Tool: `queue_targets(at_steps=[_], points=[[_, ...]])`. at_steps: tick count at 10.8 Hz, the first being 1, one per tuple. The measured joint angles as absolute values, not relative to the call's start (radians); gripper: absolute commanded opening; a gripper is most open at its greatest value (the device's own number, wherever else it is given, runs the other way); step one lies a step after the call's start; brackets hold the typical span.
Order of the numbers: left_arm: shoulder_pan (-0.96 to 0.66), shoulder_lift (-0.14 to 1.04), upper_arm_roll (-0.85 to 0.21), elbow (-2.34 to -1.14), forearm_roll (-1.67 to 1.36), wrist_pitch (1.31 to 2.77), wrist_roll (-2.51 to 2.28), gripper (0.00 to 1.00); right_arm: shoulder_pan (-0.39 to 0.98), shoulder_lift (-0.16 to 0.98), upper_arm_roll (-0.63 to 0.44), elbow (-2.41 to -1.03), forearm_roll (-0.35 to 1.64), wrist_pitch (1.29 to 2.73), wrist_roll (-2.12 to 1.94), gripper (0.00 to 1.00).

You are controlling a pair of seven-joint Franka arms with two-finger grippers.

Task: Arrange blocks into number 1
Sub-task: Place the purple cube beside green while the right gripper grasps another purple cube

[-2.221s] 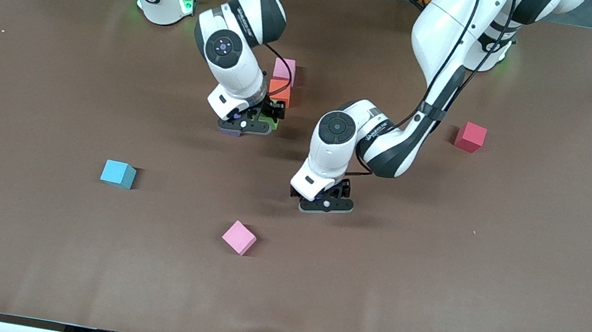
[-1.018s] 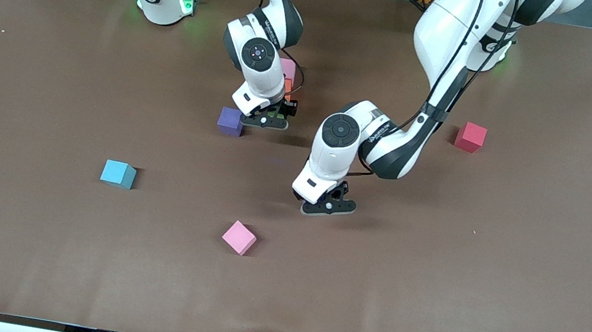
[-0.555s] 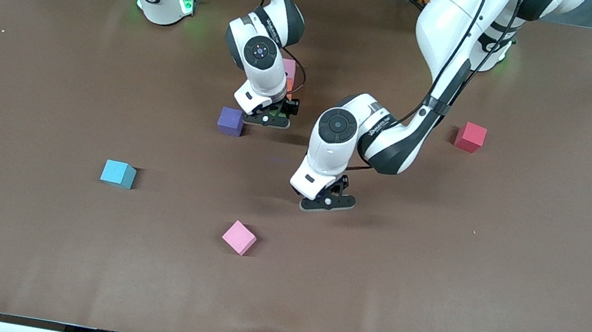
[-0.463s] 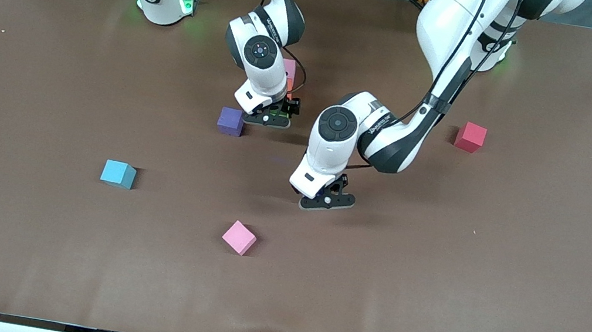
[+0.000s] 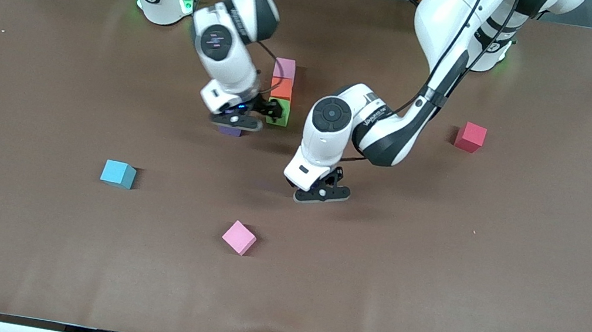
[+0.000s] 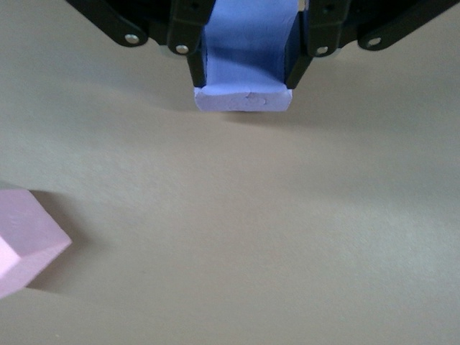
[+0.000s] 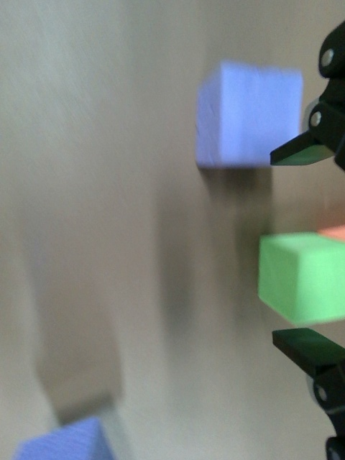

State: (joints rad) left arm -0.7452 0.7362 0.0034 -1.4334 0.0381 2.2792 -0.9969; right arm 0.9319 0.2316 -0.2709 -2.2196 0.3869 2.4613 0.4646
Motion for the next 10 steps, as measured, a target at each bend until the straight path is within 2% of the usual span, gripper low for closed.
queue_targets(at_steps=[4, 10], points=[[-0.816, 0.734, 0.006, -1.408, 0.038, 2.277, -1.062, 0.0, 0.767, 0.217, -0.273, -2.277, 0.387, 2.457, 0.282, 1.0], [-0.913, 0.752, 0.007, -1.406, 0.038, 2.273, -1.066, 0.0, 0.734, 0.217, -0.273, -2.287, 0.387, 2.451, 0.27, 1.0]])
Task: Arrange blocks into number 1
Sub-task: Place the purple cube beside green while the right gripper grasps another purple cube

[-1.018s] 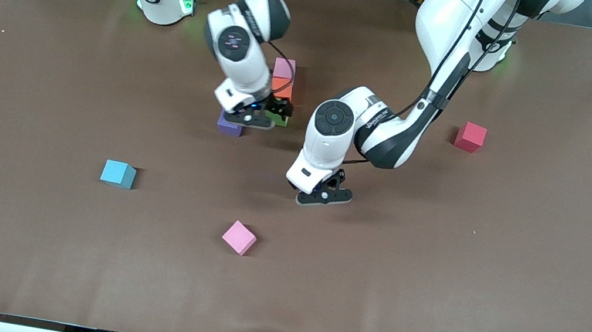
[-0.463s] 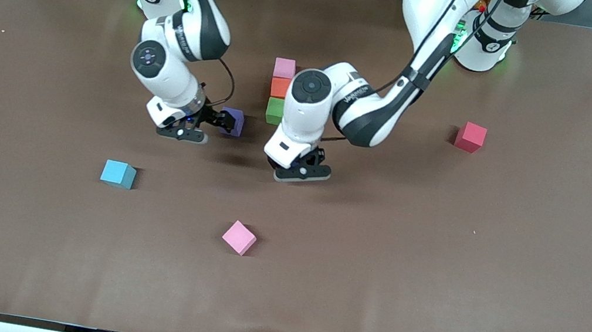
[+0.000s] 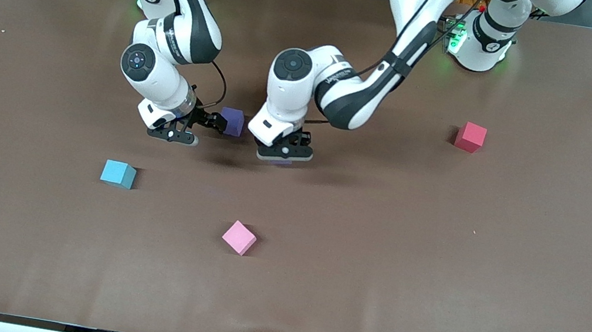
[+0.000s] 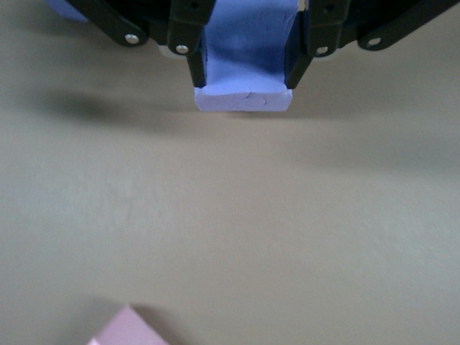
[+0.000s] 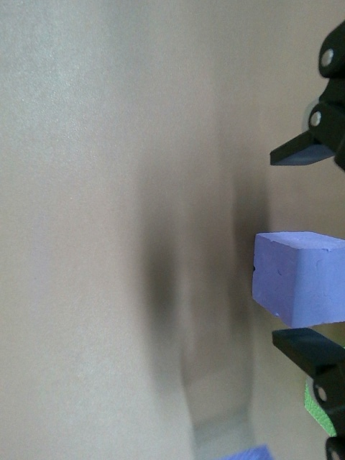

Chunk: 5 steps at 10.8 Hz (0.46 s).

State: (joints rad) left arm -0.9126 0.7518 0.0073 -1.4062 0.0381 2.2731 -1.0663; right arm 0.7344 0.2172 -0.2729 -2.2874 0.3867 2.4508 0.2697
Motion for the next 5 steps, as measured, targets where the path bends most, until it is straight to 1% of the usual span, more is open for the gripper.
queue_targets(at_steps=[4, 5], points=[[-0.96, 0.814, 0.008, -1.406, 0.038, 2.29, -1.074, 0.0, 0.704, 0.217, -0.273, -2.294, 0.387, 2.451, 0.268, 1.0], [-0.966, 0.813, 0.01, -1.401, 0.038, 2.29, -1.08, 0.0, 0.701, 0.217, -0.273, -2.295, 0.387, 2.451, 0.268, 1.0]])
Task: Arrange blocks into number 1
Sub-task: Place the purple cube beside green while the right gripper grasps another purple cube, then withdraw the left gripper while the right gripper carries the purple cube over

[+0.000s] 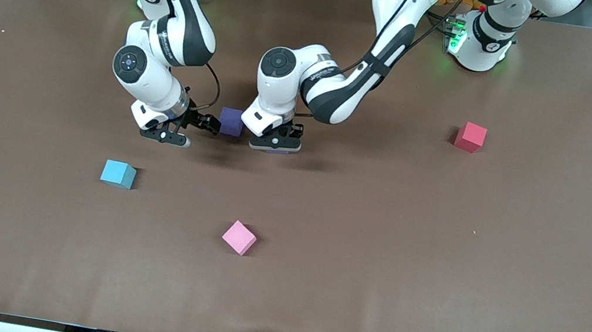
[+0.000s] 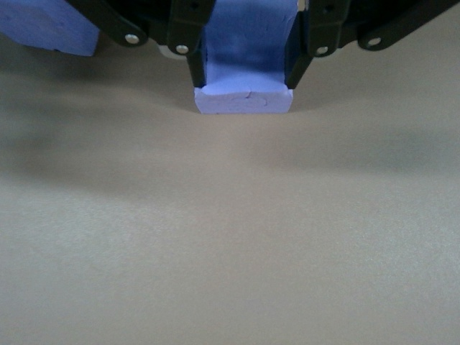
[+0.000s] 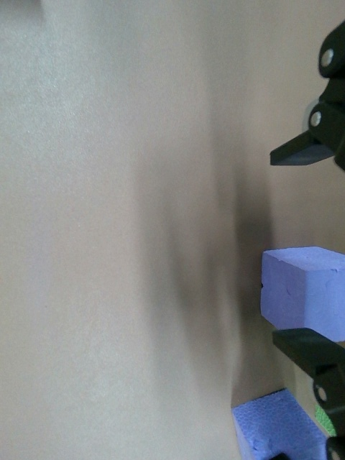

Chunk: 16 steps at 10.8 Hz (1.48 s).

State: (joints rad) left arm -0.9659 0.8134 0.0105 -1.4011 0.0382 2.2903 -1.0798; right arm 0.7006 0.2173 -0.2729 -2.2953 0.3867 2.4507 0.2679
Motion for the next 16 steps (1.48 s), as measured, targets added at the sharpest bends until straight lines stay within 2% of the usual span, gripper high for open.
queue_targets(at_steps=[5, 6, 7, 8, 13, 16], points=[[-0.984, 0.813, 0.01, -1.394, 0.038, 2.291, -1.087, 0.0, 0.7, 0.217, -0.272, -2.297, 0.387, 2.451, 0.268, 1.0], [-0.985, 0.813, 0.01, -1.394, 0.038, 2.291, -1.088, 0.09, 0.7, 0.217, -0.272, -2.297, 0.387, 2.45, 0.268, 1.0], [-0.985, 0.813, 0.01, -1.394, 0.038, 2.291, -1.088, 0.7, 0.7, 0.217, -0.272, -2.297, 0.387, 2.45, 0.268, 1.0], [-0.986, 0.813, 0.01, -1.394, 0.038, 2.291, -1.088, 1.0, 0.7, 0.217, -0.272, -2.297, 0.387, 2.45, 0.268, 1.0], [-0.992, 0.809, 0.011, -1.395, 0.038, 2.275, -1.088, 1.0, 0.701, 0.217, -0.268, -2.298, 0.387, 2.45, 0.267, 1.0], [-0.986, 0.757, 0.024, -1.388, 0.038, 2.225, -1.092, 1.0, 0.703, 0.217, -0.266, -2.298, 0.387, 2.451, 0.267, 1.0]])
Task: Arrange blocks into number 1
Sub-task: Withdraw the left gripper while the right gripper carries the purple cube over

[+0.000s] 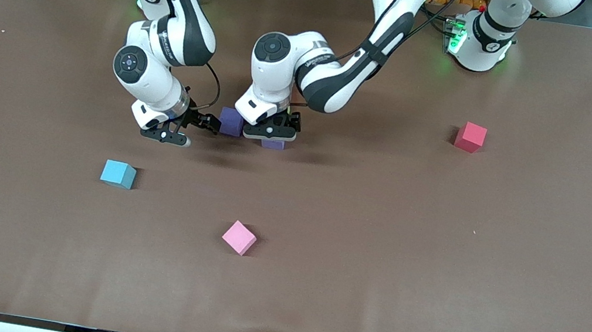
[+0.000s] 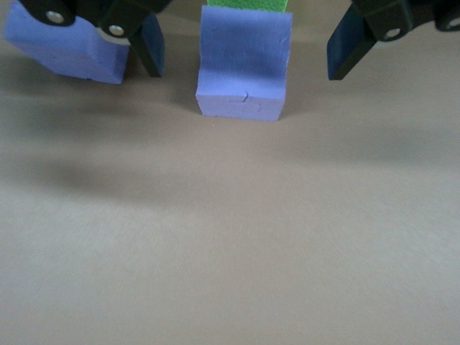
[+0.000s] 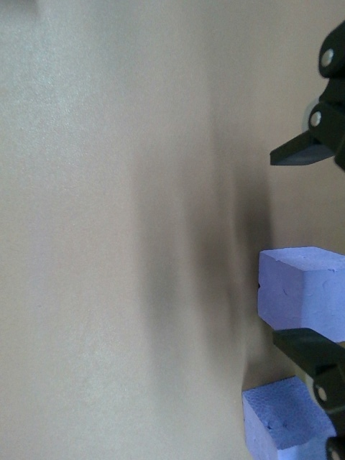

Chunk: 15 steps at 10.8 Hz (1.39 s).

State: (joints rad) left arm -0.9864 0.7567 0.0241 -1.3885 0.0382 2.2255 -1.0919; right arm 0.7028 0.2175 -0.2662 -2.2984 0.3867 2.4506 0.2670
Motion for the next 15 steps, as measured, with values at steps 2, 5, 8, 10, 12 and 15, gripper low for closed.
queue_targets(at_steps=[2, 5, 8, 10, 12, 15], points=[[-0.971, 0.703, 0.063, -1.388, 0.038, 2.18, -1.094, 1.0, 0.724, 0.222, -0.261, -2.299, 0.387, 2.453, 0.267, 1.0], [-0.864, 0.645, 0.091, -1.391, 0.039, 2.083, -1.078, 1.0, 0.823, 0.264, -0.257, -2.3, 0.393, 2.493, 0.278, 1.0], [-0.715, 0.613, 0.094, -1.398, 0.039, 2.057, -1.002, 1.0, 0.879, 0.294, -0.256, -2.297, 0.399, 2.509, 0.31, 1.0], [-0.62, 0.601, 0.094, -1.407, 0.039, 2.054, -0.924, 1.0, 0.881, 0.296, -0.256, -2.298, 0.399, 2.509, 0.31, 1.0], [-0.53, 0.599, 0.093, -1.413, 0.039, 2.054, -0.85, 1.0, 0.883, 0.302, -0.256, -2.3, 0.4, 2.507, 0.31, 0.92], [-0.45, 0.599, 0.09, -1.423, 0.039, 2.054, -0.799, 1.0, 0.883, 0.32, -0.257, -2.301, 0.4, 2.507, 0.31, 0.62]])
